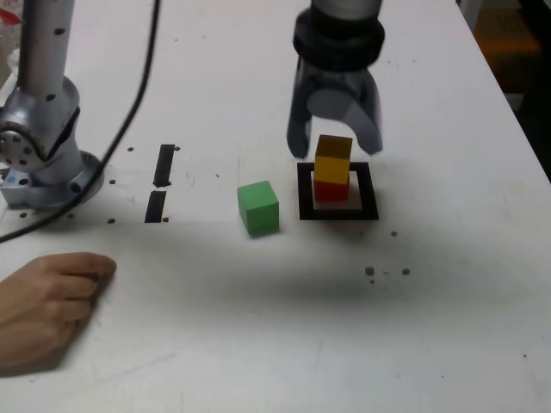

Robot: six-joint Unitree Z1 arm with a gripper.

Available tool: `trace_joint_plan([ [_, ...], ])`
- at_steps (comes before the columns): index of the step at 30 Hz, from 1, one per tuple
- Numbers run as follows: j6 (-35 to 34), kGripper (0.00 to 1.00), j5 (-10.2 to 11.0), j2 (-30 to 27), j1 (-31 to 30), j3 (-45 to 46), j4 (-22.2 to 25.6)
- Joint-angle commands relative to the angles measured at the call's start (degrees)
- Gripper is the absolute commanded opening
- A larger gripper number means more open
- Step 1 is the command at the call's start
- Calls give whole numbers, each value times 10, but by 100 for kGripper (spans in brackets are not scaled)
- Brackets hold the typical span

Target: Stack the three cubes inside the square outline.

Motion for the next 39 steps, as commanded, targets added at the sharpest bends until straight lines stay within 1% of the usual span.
trace_joint_plan([
  [1,1,75,4,-26,1,4,10],
  [6,0,75,4,-78,-4,23,31],
  [8,-4,76,-1,-120,-11,59,37],
  [9,-6,76,-2,-130,-12,72,37],
  [15,-25,76,-4,-179,-14,138,32],
  [18,-32,76,-13,-195,-14,161,29],
  [21,-35,76,-25,-198,-16,175,23],
  [23,-40,76,-40,-194,-25,197,-1],
  [27,-48,76,-54,-184,-36,219,-35],
  [37,-59,76,-77,-148,-51,251,-94],
  [39,-59,76,-77,-141,-51,256,-104],
])
